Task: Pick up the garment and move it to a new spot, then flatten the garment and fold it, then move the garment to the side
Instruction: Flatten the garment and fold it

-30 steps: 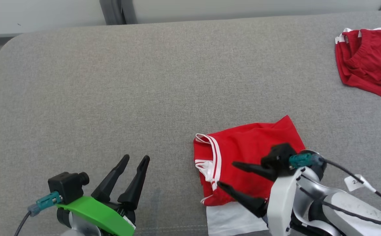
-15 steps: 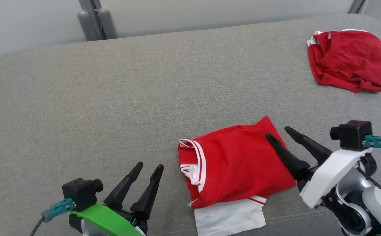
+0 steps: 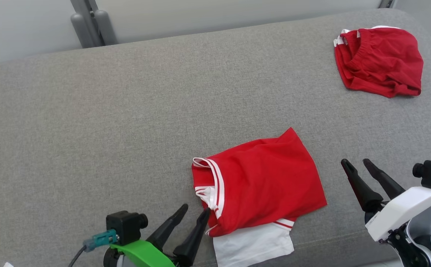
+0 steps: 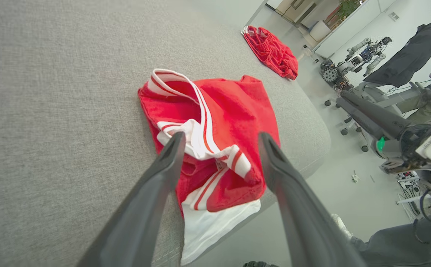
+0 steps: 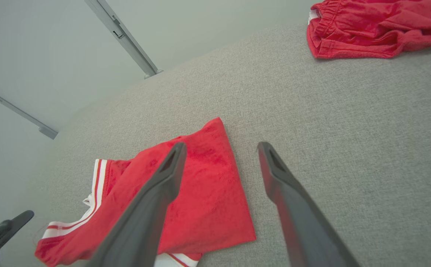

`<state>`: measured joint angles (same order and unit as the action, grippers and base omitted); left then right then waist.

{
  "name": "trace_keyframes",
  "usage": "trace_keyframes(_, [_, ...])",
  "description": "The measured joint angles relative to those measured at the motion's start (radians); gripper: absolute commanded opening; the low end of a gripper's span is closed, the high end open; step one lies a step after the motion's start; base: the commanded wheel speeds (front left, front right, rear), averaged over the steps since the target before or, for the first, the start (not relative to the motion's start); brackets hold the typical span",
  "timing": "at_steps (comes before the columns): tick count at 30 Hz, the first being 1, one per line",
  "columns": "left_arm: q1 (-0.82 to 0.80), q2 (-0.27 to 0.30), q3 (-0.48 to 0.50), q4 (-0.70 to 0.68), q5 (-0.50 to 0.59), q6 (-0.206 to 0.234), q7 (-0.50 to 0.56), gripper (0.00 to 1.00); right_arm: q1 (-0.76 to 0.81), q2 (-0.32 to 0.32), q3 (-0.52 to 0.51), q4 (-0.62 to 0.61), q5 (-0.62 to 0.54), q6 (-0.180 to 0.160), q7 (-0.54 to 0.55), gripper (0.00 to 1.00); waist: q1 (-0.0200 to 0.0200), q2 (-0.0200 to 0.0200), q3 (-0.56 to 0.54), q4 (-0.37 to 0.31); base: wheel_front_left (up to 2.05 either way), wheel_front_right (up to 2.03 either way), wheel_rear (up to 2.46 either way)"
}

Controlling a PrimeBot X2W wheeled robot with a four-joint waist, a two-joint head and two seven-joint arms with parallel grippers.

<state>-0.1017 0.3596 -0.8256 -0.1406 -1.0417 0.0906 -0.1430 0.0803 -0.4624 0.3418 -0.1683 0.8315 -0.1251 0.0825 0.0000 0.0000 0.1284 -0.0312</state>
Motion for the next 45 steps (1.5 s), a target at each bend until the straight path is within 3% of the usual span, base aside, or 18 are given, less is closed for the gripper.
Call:
trace_keyframes(11, [0.049,-0.022,-0.053,0.103,-0.029,0.006,0.057,1.00,0.027,0.012,-0.006,0.018,0.007,0.000,-0.038,1.00,0.0000,0.0000,0.022,-0.003,0.00,0.00,0.00])
trace_keyframes(25, [0.008,-0.097,-0.081,0.039,-0.040,-0.021,0.055,1.00,0.032,0.005,0.016,0.018,-0.006,0.001,-0.047,1.00,0.0000,0.0000,0.034,0.021,0.00,0.00,0.00])
trace_keyframes(36, [-0.001,-0.093,-0.086,0.055,-0.034,-0.028,0.063,1.00,0.029,0.003,0.051,0.020,-0.025,0.003,-0.027,1.00,0.0000,0.0000,0.034,0.009,0.00,0.00,0.00])
trace_keyframes(45, [-0.013,-0.095,-0.086,0.056,-0.021,-0.028,0.069,1.00,0.064,0.020,0.222,0.076,-0.049,0.052,0.055,1.00,0.0000,0.0000,0.041,0.010,0.00,0.00,0.00])
